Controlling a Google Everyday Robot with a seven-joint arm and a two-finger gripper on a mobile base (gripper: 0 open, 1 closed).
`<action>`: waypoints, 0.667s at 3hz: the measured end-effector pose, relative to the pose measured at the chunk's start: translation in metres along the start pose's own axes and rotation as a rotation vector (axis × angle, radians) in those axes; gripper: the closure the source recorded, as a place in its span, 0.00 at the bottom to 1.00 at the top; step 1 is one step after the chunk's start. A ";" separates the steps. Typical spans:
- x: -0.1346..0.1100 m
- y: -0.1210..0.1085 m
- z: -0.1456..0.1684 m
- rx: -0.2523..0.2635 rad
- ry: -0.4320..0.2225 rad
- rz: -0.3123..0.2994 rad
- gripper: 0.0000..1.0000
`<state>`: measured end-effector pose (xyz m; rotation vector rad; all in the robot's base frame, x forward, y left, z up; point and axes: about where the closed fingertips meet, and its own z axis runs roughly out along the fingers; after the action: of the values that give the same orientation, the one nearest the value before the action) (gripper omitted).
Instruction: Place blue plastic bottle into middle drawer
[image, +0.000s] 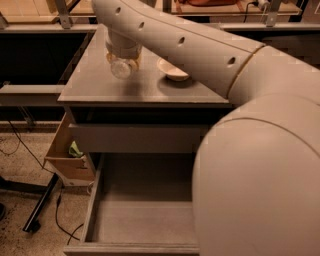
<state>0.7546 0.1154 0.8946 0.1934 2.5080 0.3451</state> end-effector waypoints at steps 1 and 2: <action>0.013 -0.036 -0.038 -0.087 0.063 -0.041 1.00; 0.035 -0.072 -0.068 -0.198 0.121 -0.070 1.00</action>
Offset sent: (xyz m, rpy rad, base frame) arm -0.1259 -0.1746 0.0157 0.2211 0.0612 0.3536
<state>0.6821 0.0406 0.9084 0.0055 2.5707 0.5884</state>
